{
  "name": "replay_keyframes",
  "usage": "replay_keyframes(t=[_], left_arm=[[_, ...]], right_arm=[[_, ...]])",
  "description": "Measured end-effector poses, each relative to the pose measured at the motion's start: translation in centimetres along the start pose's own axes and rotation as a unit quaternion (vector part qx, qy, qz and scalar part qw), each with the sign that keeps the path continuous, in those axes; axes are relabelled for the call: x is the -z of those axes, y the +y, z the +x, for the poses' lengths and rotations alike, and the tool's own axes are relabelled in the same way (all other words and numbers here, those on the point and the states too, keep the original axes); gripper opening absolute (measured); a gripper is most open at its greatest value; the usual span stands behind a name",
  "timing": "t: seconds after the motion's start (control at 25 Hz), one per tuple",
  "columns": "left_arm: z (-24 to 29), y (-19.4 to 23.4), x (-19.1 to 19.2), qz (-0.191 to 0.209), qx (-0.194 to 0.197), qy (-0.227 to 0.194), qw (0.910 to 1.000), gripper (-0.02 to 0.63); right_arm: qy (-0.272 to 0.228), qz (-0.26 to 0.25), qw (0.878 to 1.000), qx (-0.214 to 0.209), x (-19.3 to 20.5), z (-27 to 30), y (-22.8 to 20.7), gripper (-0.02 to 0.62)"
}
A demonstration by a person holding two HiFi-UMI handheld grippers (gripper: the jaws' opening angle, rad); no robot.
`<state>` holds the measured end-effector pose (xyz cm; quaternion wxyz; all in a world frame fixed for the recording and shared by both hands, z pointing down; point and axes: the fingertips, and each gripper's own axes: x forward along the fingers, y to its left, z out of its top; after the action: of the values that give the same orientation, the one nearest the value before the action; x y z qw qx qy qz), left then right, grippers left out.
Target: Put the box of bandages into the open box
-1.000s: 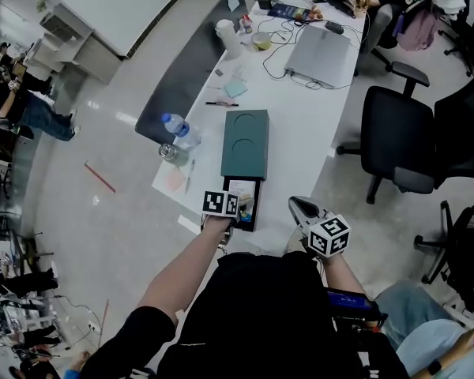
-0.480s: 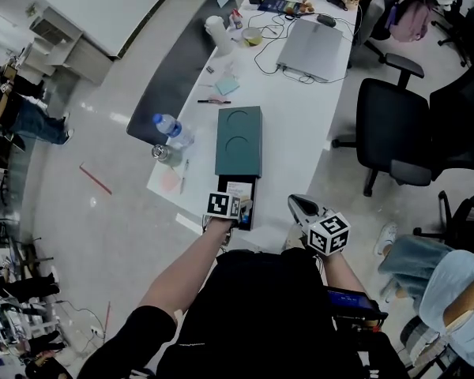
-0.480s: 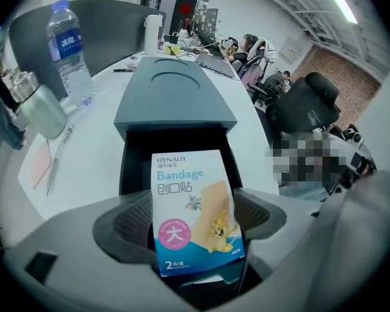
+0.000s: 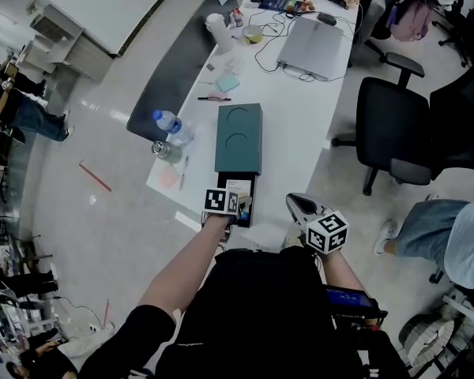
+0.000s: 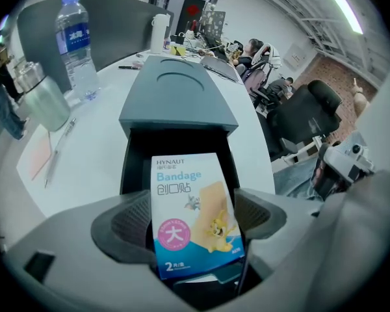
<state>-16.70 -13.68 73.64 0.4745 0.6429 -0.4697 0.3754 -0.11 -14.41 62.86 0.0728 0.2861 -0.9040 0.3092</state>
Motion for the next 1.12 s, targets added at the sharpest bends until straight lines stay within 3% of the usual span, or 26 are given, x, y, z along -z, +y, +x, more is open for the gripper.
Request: replay_keyframes(t=[0.36, 0.8, 0.88, 1.12], left_arm=[[-0.8, -0.1, 0.1, -0.025, 0.005, -0.022, 0.9994, 0.396], [-4.6, -1.9, -0.3, -0.028, 0.008, -0.145, 0.9890, 0.388], [-5.4, -2.1, 0.1, -0.027, 0.001, -0.169, 0.9852, 0.347], [-7.3, -1.1, 2.5, -0.040, -0.005, -0.224, 0.9738, 0.146]], right_arm=[[0.005, -0.006, 1.000, -0.012, 0.0, -0.6, 0.2, 0.025], [0.024, -0.027, 0.998, -0.058, -0.1, -0.8, 0.4, 0.025], [0.027, -0.033, 0.997, -0.066, -0.3, -0.9, 0.6, 0.025], [0.027, -0.046, 0.996, -0.071, -0.4, -0.9, 2.0, 0.025]])
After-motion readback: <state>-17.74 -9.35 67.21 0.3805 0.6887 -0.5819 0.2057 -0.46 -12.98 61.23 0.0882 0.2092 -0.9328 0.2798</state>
